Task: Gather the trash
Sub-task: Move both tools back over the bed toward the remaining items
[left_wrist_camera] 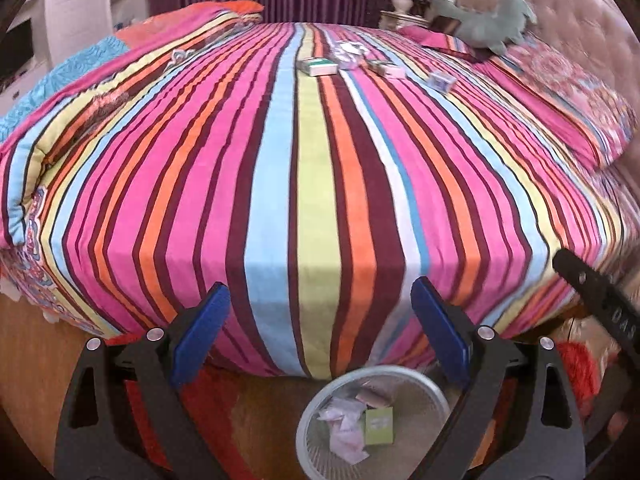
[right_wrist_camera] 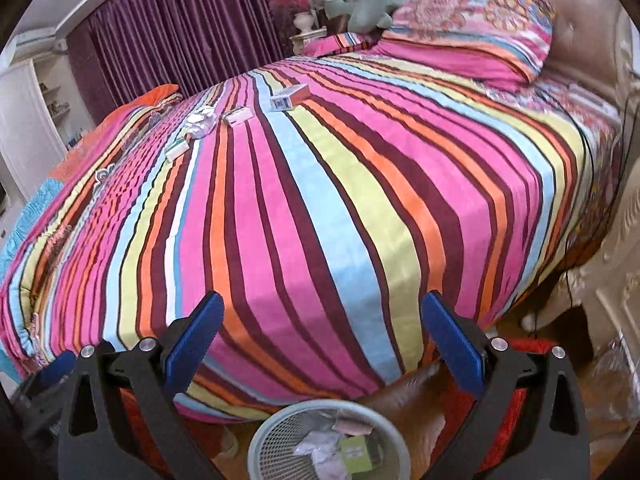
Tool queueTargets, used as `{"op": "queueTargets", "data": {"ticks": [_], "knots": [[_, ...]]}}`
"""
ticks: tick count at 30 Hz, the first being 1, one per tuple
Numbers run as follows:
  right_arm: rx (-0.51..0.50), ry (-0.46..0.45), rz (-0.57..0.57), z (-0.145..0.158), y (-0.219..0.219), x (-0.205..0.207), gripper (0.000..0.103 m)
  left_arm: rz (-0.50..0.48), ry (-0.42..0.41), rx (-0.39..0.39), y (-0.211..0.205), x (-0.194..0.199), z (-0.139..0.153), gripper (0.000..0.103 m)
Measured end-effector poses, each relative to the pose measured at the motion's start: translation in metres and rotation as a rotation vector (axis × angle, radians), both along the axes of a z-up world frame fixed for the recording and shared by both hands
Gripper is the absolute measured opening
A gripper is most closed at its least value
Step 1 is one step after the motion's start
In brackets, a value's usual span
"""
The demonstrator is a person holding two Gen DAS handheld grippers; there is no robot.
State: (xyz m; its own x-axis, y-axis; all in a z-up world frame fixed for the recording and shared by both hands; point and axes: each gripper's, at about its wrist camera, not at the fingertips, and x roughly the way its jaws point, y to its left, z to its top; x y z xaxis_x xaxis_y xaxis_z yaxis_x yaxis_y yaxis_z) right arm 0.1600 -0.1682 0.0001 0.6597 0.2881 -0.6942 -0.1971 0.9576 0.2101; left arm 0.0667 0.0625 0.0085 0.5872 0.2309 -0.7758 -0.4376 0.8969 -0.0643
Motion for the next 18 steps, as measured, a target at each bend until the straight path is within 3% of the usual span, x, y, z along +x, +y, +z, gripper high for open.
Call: {"op": "queueTargets", "data": {"ticks": [9,18], "knots": [[-0.054,-0.011,-0.011,0.007,0.018,0.033,0.095,0.111,-0.019,-0.047,0.044,0.044,0.007,0.089],[-0.065,-0.036,-0.023,0.016,0.04,0.079,0.095,0.145,-0.053,-0.044,0.076,0.103,0.021,0.089]]}}
